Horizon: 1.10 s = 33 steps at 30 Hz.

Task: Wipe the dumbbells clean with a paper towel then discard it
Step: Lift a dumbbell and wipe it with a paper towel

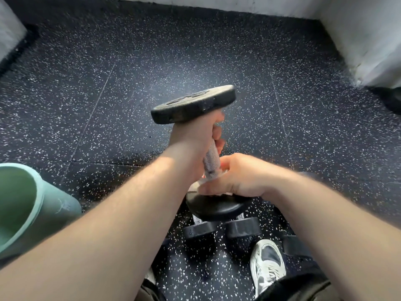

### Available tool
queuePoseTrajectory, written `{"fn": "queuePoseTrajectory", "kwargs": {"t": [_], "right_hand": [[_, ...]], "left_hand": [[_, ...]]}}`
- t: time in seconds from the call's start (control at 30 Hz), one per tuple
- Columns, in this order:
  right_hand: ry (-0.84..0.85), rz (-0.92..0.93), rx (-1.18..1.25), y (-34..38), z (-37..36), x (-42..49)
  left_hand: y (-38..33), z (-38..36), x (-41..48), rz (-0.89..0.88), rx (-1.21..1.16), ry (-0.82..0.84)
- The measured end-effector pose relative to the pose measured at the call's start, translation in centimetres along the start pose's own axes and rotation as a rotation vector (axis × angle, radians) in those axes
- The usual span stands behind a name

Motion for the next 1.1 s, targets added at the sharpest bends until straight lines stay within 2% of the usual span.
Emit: {"fn": "queuePoseTrajectory", "kwargs": {"t": [0.17, 0.3, 0.43, 0.53, 0.77, 0.87, 1.1], "right_hand": [[-0.122, -0.099, -0.085, -0.1, -0.8, 0.8], [-0.167, -0.107, -0.058, 0.0, -0.6, 1.2], [-0.202, -0.095, -0.063, 0.5, 0.2, 0.6], [-0.156, -0.029, -0.037, 0.7, 0.3, 0.2], [0.081, 0.043, -0.028, 0.7, -0.2, -0.3], [0.134, 0.098, 0.104, 0.4, 0.0, -0.5], [0.012, 0.104, 0.080, -0.2, 0.9, -0.2]], "left_hand": [[0.7, 0.1, -0.1, 0.029, -0.032, -0.033], [0.6, -0.5, 0.0, -0.025, 0.044, 0.014], [0.3, -0.8, 0.1, -0.030, 0.015, 0.047], [0.4, -0.8, 0.0, -0.034, 0.014, 0.022], [1.0, 0.2, 0.3, 0.008, -0.013, -0.068], [0.7, 0.3, 0.4, -0.002, -0.037, -0.081], [0.2, 0.8, 0.4, -0.030, -0.071, -0.124]]}}
Point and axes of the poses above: each hand's wrist, its own x-axis towards the middle knuckle, its own z-axis out of the back of the hand, y = z × x, the point moved 6 cm from there along x, towards the middle knuckle, and after that the axes turned 13 degrees about y, right-handed, at the moved point
